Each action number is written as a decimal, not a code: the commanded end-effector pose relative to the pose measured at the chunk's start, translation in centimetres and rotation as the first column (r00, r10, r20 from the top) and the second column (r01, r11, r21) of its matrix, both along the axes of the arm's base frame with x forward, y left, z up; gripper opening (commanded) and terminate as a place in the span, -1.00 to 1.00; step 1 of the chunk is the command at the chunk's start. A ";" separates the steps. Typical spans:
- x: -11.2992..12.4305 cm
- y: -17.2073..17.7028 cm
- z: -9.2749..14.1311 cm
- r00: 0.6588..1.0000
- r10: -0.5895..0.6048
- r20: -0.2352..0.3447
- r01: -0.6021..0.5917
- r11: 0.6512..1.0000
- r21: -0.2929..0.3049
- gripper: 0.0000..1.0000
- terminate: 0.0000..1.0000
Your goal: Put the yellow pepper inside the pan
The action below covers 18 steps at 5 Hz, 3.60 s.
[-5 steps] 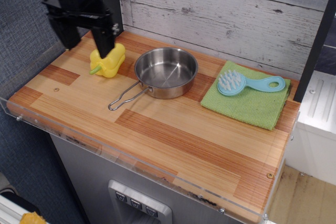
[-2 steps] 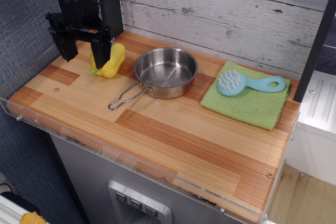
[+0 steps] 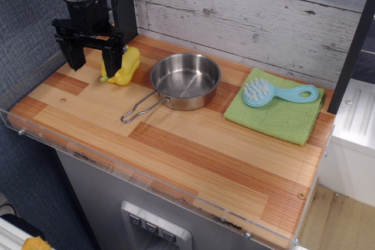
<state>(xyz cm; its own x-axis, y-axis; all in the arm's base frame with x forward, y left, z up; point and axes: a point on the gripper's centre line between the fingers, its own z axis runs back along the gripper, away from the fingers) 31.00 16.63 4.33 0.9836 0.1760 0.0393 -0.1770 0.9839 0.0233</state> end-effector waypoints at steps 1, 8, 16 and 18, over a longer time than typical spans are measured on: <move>2.5 -0.5 0.9 0.995 0.013 0.096 -0.008 0.999 -0.049 1.00 -1.00; 6.6 -2.7 -2.2 0.992 0.093 0.085 -0.083 0.989 -0.119 -1.00 -1.00; 1.8 -7.4 5.9 0.959 0.031 0.283 -0.014 0.998 -0.062 -1.00 -1.00; 2.9 -10.6 4.9 0.957 -0.057 0.283 0.092 0.989 -0.114 -1.00 -1.00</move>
